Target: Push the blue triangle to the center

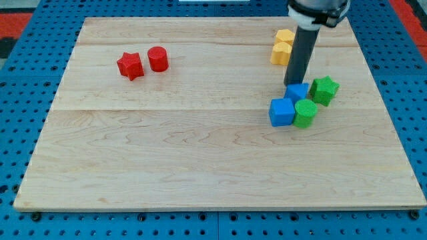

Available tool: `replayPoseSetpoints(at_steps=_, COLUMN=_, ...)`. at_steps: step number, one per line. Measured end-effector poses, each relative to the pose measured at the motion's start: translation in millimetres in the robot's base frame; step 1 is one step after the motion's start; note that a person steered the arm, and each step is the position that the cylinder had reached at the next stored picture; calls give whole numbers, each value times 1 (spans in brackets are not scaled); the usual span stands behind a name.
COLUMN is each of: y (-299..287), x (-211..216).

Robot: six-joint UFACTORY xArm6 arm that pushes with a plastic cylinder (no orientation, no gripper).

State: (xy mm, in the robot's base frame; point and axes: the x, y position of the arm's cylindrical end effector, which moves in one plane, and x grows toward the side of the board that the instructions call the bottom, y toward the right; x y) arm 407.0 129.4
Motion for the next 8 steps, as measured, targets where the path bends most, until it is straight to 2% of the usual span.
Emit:
replayPoseSetpoints(at_steps=1, y=5, x=34)
replayPoseSetpoints(at_steps=2, y=10, x=39)
replayPoseSetpoints(at_steps=3, y=13, x=25)
replayPoseSetpoints(at_steps=5, y=94, x=34)
replayPoseSetpoints(at_steps=6, y=95, x=87)
replayPoseSetpoints(at_steps=7, y=12, x=80)
replayPoseSetpoints(at_steps=8, y=-65, x=37)
